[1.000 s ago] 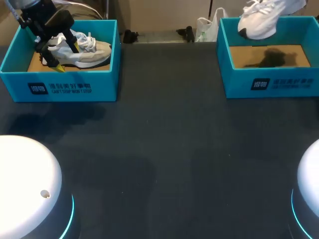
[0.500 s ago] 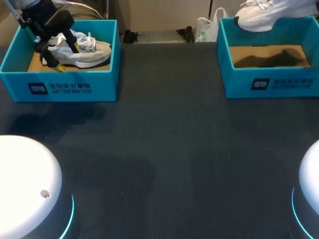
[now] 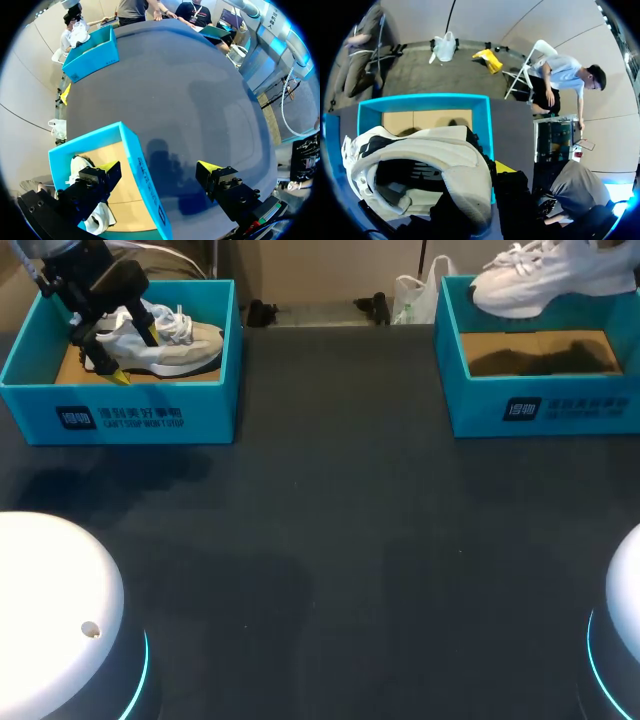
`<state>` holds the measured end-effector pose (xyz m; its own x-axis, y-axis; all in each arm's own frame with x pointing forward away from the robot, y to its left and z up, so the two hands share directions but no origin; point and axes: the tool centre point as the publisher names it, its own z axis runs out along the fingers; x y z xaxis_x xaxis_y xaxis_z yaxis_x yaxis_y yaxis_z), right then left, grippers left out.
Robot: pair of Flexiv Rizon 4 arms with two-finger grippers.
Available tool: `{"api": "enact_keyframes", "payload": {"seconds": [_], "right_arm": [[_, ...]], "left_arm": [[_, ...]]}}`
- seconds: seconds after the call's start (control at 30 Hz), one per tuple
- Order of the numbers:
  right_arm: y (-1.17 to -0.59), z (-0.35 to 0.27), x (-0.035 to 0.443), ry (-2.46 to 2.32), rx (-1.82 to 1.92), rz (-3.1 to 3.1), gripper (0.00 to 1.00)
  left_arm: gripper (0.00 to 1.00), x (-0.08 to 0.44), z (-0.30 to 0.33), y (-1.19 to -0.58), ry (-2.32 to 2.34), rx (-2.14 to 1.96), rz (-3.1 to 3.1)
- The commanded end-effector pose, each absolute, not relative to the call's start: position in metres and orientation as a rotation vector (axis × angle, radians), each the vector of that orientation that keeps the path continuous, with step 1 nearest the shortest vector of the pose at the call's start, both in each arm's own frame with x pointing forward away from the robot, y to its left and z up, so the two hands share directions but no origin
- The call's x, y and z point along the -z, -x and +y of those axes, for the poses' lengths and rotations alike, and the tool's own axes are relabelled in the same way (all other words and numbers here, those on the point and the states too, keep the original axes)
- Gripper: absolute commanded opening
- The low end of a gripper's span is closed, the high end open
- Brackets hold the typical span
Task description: Take the shoe out of the shoebox, open the shoe tongue, remove and reinsert the insole, then place the shoe into the shoebox
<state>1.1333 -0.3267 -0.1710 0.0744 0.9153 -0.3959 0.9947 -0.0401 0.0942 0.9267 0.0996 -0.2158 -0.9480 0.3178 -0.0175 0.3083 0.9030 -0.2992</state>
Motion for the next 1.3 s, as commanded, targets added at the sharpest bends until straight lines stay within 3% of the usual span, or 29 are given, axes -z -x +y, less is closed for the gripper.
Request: {"api": "enact_keyframes", "payload": {"seconds": [0.03, 1.3], "right_arm": [[-1.137, -0.327, 0.168, -2.024, 0.33, 1.904, 0.0], [-1.113, -0.352, 0.23, -2.214, 0.316, 1.761, 0.0]], "left_arm": [[1.0, 0.215, 0.1, -0.926, 0.5, -0.465, -3.034], [1.0, 0.215, 0.1, -0.926, 0.5, -0.465, -3.034]]}}
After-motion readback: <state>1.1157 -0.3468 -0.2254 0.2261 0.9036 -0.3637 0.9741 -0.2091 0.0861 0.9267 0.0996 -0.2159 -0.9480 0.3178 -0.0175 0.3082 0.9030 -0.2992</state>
